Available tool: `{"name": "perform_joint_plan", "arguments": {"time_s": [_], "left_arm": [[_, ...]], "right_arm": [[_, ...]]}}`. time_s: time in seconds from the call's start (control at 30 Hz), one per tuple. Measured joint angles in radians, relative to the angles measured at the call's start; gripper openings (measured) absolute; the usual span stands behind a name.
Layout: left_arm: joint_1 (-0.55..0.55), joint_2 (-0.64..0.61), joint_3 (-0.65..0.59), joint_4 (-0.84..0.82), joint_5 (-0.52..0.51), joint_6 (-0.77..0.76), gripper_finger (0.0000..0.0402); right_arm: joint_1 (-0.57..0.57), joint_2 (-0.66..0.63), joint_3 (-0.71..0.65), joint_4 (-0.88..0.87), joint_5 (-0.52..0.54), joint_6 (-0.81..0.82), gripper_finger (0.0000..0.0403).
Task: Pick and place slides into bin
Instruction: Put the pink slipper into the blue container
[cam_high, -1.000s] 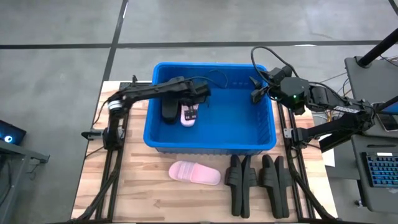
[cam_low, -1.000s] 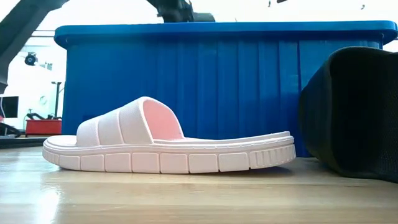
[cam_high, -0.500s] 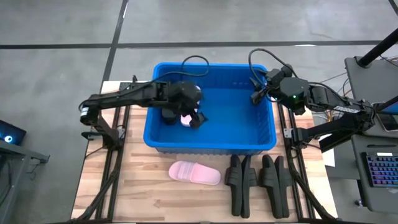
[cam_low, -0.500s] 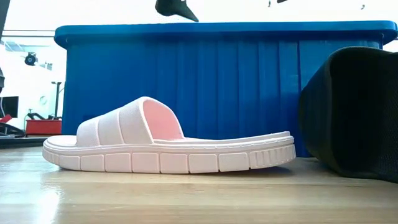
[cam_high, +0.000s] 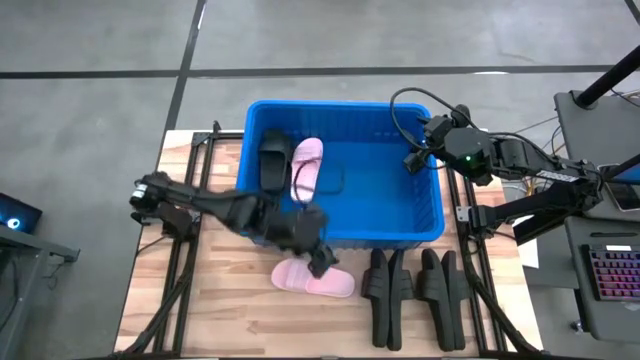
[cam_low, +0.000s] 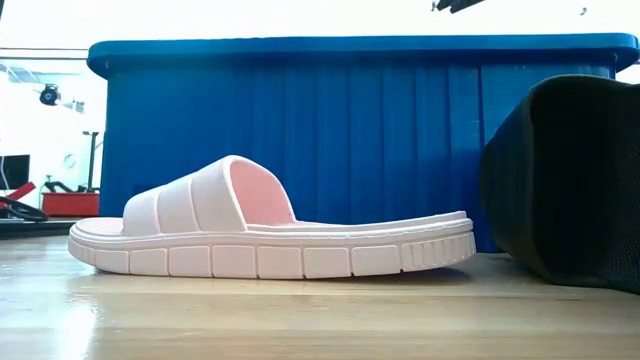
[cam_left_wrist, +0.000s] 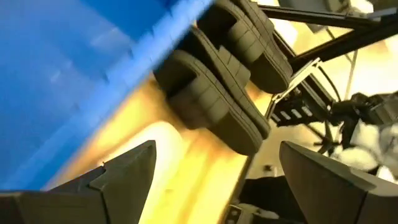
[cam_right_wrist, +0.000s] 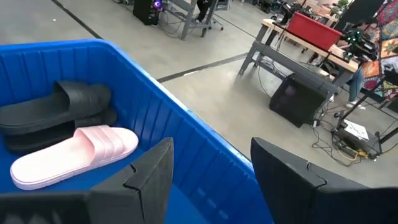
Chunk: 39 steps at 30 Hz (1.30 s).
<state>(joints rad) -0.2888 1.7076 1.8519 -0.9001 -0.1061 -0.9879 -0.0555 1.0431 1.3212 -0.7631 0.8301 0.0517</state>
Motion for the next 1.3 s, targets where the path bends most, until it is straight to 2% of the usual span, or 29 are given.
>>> {"name": "perform_joint_plan", "arguments": {"time_s": [0.23, 0.43, 0.6, 0.97, 1.13, 1.3], "left_arm": [[-0.11, 0.075, 0.0, -0.038, -0.114, -0.279, 0.0325], [-0.134, 0.194, -0.001, -0.083, -0.083, -0.446, 0.0325], [-0.143, 0.286, -0.001, -0.24, -0.052, -0.617, 0.0325], [-0.141, 0.433, 0.0, -0.287, -0.052, -0.688, 0.0325], [-0.138, 0.45, 0.0, -0.296, -0.052, -0.757, 0.0325], [-0.131, 0.45, -0.002, -0.347, -0.048, -0.763, 0.0324]], "right_arm": [[0.0, 0.0, -0.001, 0.0, 0.0, 0.0, 0.0206], [0.0, 0.0, -0.007, -0.015, 0.0, 0.0, 0.0206], [0.0, 0.001, -0.021, -0.017, 0.0, 0.0, 0.0206], [0.0, 0.02, -0.023, -0.019, -0.001, 0.018, 0.0206], [0.0, 0.025, -0.023, -0.02, -0.001, 0.018, 0.0206], [0.0, 0.026, -0.023, -0.019, -0.001, 0.018, 0.0206]]}}
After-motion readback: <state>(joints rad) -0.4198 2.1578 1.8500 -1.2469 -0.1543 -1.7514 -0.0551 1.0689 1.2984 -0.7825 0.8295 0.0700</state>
